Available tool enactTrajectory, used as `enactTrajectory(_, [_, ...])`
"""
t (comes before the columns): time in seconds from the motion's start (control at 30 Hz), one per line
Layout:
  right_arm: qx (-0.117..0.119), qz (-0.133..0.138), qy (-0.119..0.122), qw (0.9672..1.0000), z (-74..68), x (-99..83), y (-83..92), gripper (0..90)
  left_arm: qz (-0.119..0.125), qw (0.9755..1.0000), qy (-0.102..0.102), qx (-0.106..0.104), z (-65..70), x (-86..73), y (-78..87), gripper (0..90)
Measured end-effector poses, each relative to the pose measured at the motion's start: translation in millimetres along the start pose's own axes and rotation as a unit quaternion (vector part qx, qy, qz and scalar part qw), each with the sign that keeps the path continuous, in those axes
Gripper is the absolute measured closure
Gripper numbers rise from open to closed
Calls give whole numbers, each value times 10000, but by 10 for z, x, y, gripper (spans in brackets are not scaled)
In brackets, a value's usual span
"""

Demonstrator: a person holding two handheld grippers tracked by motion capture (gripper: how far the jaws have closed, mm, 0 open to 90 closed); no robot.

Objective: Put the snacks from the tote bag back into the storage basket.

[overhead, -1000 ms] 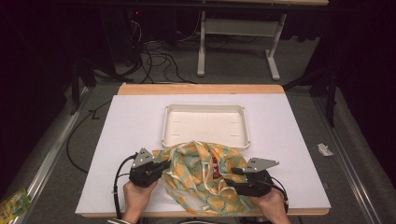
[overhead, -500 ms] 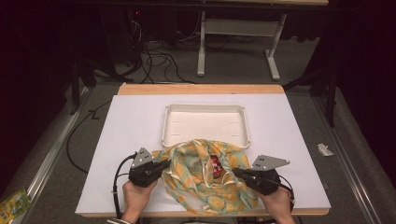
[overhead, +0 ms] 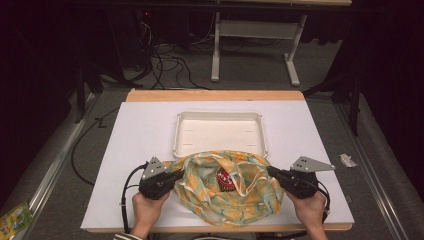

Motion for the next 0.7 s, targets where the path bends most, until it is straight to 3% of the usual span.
enactTrajectory(0.13, [-161, -37, -192, 9997, 130, -64, -14, 900, -33, 10000, -86, 1, 27, 6, -13, 900])
enactTrajectory(0.43, [-385, -261, -513, 9976, 343, -263, -107, 900, -54, 10000, -66, -27, 30, 6, -38, 900])
enactTrajectory(0.7, [-576, -554, -632, 9948, 477, -414, -217, 900, -107, 9999, -112, -35, 29, -2, -66, 900])
Point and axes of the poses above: each handheld gripper's, and its own axes: y roughly backward along the jaws, x roughly out of its top, z roughly to its right, the point moved 6 cm from there along -y, roughly forward along the jaws
